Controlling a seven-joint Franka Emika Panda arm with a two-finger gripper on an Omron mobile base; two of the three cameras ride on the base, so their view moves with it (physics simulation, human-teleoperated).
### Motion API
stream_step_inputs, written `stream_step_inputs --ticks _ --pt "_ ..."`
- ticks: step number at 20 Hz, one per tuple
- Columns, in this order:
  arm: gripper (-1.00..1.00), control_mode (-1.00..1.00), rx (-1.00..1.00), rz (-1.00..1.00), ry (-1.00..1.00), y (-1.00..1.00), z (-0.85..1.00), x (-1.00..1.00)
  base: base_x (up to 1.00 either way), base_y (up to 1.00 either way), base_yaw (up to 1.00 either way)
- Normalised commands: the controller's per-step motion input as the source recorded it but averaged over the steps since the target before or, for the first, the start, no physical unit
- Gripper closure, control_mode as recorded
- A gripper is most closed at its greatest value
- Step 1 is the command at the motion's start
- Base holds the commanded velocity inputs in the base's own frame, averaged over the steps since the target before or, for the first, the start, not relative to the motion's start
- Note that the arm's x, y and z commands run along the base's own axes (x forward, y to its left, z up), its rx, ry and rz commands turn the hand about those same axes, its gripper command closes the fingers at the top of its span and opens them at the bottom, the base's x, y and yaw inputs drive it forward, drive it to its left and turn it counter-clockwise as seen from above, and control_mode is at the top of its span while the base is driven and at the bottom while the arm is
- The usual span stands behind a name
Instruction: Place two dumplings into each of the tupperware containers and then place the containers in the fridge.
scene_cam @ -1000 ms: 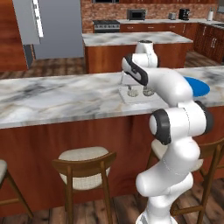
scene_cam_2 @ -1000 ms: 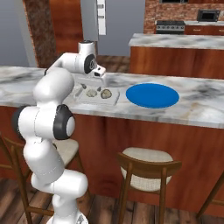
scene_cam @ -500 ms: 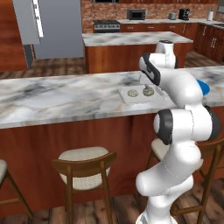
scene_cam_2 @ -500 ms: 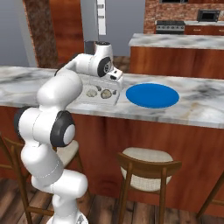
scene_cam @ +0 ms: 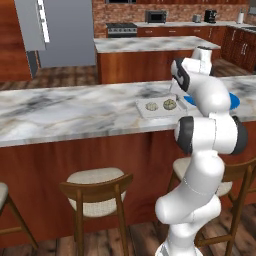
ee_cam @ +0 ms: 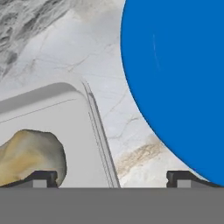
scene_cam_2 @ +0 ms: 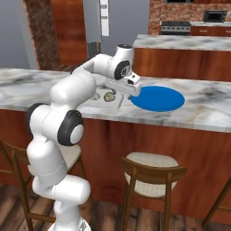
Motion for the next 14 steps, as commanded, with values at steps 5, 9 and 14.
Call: stream_step_inputs --ticks 5,9,14 --pt "-1.0 -1.0 0.0 -0.04 0.07 -0.04 -0.02 -0.31 0.0 0.0 0.0" --pt "-1.0 -1.0 0.0 0.0 0.07 0.0 -0.15 -0.2 0.0 0.0 0.0" --pt "-1.0 -1.0 0.0 0.0 0.09 0.06 -0.22 -0.07 0.0 0.0 0.0"
